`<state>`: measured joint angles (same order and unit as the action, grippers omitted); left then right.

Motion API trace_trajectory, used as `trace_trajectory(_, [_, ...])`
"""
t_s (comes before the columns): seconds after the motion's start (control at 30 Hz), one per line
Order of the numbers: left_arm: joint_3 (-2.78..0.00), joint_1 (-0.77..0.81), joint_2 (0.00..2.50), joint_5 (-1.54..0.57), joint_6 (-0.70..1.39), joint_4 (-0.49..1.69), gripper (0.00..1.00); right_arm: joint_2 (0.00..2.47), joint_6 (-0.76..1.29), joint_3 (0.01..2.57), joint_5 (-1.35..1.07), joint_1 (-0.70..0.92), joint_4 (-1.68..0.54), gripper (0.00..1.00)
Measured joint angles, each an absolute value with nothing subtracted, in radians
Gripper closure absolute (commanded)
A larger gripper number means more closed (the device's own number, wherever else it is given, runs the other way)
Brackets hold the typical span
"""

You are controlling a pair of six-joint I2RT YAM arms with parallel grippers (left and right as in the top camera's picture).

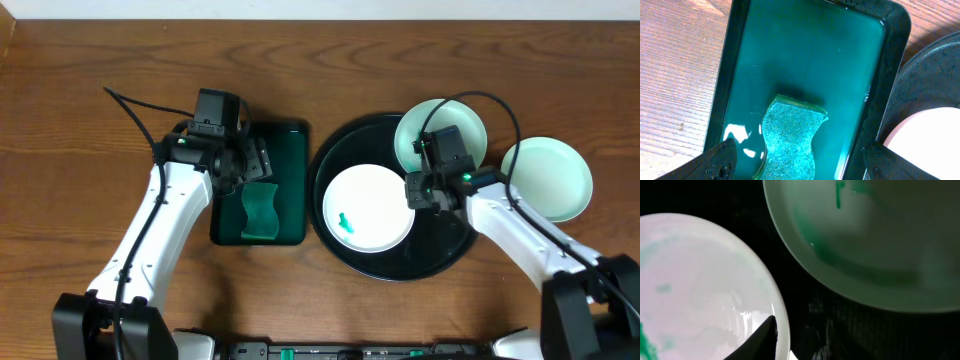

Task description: Clean dirty plates on tray and stack at the side

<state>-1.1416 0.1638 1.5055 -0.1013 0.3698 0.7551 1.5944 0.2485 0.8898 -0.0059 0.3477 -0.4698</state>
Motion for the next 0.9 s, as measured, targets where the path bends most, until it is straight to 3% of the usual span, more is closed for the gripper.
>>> trace_trajectory(0.1, [-1.142,0.163,1.505,-0.102,0.37,0.755,0.18,1.634,0.227,0.89,-0.036,0.353,-0.442,0.7])
trace_trajectory(0.3, [-1.142,0.164,1.505,-0.102,0.37,0.755,0.18,1.68,0.189,0.89,-0.081,0.353,-0.415,0.99])
trace_trajectory(0.9, [-1.142,0.164,1.505,-0.101,0.37,0.755,0.19,1.626,0.286,0.89,-0.002,0.347,-0.53,0.98])
